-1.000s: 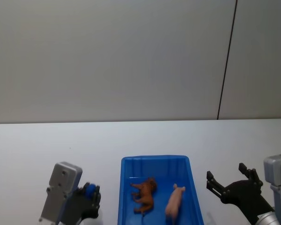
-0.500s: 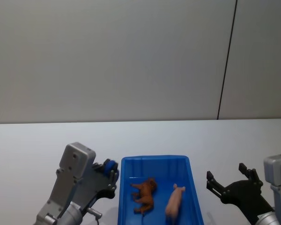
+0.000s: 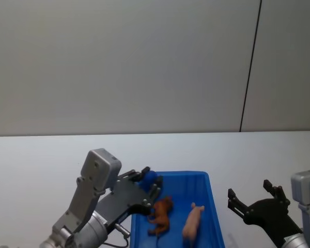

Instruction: Pick up the two dolls from the table and place them into the box.

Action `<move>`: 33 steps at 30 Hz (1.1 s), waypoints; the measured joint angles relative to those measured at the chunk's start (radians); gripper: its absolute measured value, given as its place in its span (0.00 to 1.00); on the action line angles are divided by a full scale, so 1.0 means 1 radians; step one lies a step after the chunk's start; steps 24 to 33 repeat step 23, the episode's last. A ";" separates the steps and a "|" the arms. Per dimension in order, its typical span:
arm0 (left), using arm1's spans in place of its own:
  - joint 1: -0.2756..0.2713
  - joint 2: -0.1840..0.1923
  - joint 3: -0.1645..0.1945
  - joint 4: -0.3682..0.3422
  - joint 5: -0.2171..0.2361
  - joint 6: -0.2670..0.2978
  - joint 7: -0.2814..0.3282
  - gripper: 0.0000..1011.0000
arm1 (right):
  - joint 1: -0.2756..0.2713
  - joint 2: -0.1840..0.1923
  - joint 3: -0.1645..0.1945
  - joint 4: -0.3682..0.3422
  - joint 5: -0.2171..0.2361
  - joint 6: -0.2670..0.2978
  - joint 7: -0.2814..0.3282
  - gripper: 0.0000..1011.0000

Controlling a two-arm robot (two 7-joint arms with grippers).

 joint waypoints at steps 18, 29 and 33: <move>-0.050 -0.037 0.019 0.041 -0.050 -0.013 -0.208 0.82 | 0.000 0.000 0.000 0.000 0.000 0.000 0.000 0.99; -0.057 -0.043 0.022 0.047 -0.057 -0.014 -0.236 0.97 | 0.000 0.000 0.000 0.000 0.000 0.000 0.000 0.99; -0.057 -0.043 0.022 0.047 -0.057 -0.014 -0.236 0.97 | 0.000 0.000 0.000 0.000 0.000 0.000 0.000 0.99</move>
